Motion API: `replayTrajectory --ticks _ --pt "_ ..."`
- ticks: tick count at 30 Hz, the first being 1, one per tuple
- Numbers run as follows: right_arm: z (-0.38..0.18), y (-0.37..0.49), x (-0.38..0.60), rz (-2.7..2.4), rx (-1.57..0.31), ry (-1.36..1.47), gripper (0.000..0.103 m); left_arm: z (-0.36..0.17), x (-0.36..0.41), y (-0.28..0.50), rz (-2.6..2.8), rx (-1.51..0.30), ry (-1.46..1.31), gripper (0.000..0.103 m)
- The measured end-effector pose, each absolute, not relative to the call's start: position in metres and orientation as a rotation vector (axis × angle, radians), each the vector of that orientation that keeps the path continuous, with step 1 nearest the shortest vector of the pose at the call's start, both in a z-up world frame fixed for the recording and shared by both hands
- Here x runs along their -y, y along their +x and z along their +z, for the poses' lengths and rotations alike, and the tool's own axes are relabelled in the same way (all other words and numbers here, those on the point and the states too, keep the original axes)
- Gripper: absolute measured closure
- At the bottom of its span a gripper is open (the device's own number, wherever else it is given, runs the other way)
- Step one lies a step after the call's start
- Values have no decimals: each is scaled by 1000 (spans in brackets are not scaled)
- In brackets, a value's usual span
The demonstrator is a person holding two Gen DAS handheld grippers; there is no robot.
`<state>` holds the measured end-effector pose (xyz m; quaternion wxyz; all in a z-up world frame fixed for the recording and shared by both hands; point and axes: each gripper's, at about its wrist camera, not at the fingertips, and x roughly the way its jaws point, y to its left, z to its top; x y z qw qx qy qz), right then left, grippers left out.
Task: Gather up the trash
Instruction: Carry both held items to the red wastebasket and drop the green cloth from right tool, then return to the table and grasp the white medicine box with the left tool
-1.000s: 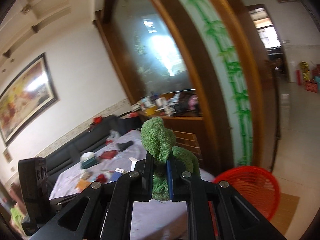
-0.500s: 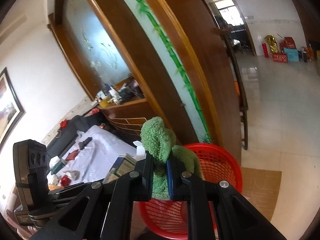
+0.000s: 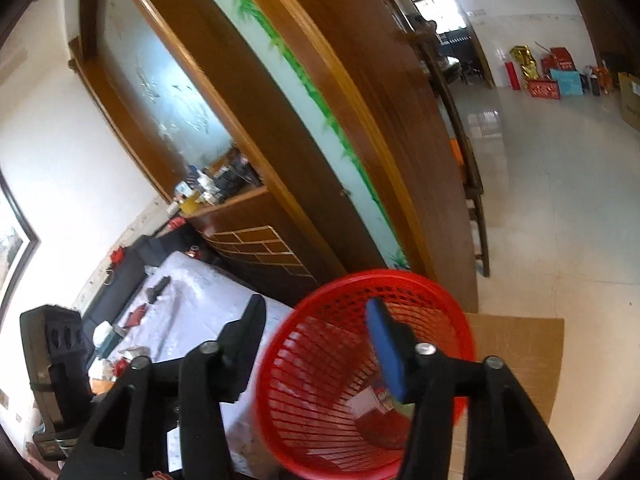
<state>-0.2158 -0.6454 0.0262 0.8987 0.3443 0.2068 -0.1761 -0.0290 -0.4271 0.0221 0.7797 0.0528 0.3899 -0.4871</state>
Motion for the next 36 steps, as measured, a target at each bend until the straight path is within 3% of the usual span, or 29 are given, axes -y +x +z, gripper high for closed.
replayTrajectory --ticks 2,5,13,25,36 --pt "40 -210 630 -318 -406 682 41 37 396 -31 -992 -791 103 24" --pt "57 -198 600 -226 -373 643 28 56 345 -38 -876 -726 98 24" --pt "95 -160 486 69 -346 536 20 91 195 -58 -575 -626 6 22" --pt "95 -109 344 371 -444 533 19 86 23 -71 -182 -591 -85 21" --pt "80 -68 269 455 -573 537 19 71 -29 -62 -97 -599 -33 21"
